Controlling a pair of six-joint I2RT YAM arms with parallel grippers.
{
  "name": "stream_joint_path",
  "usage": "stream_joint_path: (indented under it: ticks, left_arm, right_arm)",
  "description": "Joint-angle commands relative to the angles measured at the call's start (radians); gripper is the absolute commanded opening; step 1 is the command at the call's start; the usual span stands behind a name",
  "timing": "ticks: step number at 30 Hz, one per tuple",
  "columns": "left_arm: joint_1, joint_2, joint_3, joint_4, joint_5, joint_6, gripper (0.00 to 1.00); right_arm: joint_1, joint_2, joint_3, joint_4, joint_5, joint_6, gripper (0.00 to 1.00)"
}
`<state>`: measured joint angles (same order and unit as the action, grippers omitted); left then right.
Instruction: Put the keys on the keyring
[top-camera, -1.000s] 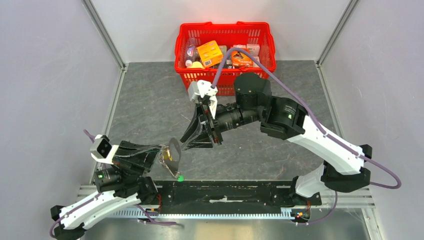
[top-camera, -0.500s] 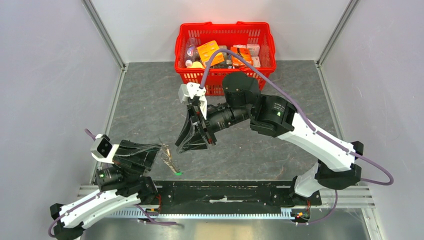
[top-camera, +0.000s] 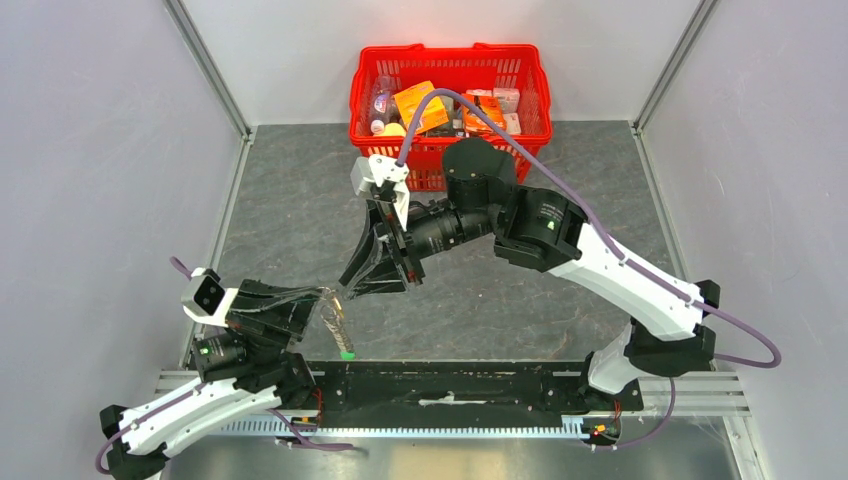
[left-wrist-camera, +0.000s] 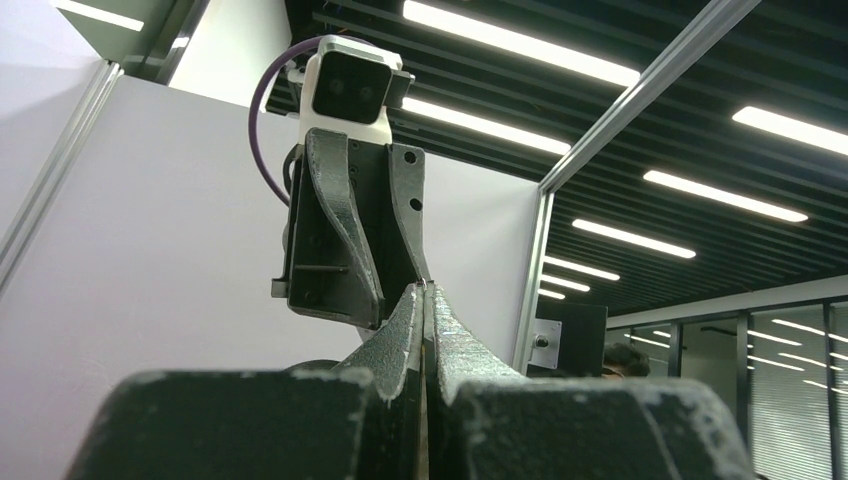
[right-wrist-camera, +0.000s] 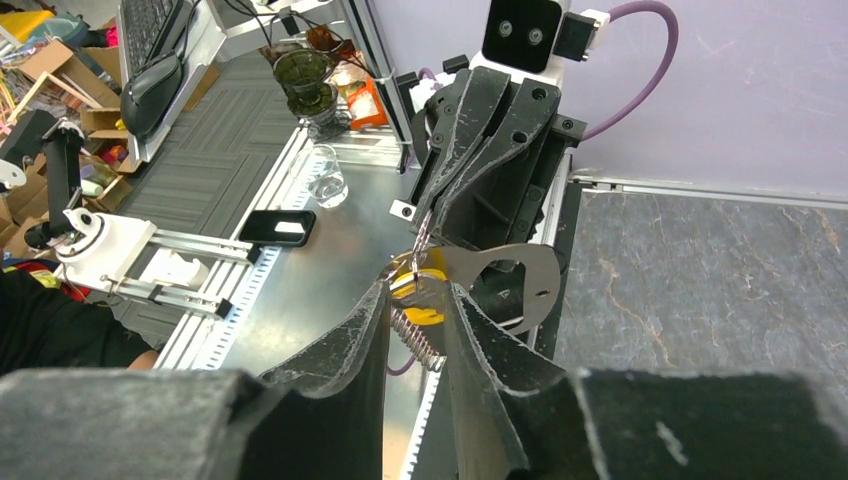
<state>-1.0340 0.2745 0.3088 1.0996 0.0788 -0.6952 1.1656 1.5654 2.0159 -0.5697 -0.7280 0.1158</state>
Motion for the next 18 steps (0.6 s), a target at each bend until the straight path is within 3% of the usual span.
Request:
stream_joint_path:
  ticks: [1,11,15,18]
  left_arm:
    - [-0.001,0.009,0.002,0.062,-0.022,-0.017,0.02]
    - [-0.001,0.007,0.003,0.058,-0.022,-0.013,0.02]
    - [-0.001,0.006,0.003,0.059,-0.025,-0.011,0.02]
    - [-0.001,0.009,0.005,0.057,-0.027,-0.007,0.02]
  right_arm:
    - [-0.002,0.021,0.046,0.056,-0.004,0.023,0.33]
    - [-0.002,0.039,0.058,0.073,-0.019,0.043,0.27]
    - [-0.001,0.035,0.053,0.074,-0.022,0.043,0.18]
    - [-0.001,0.031,0.041,0.079,-0.04,0.045,0.02]
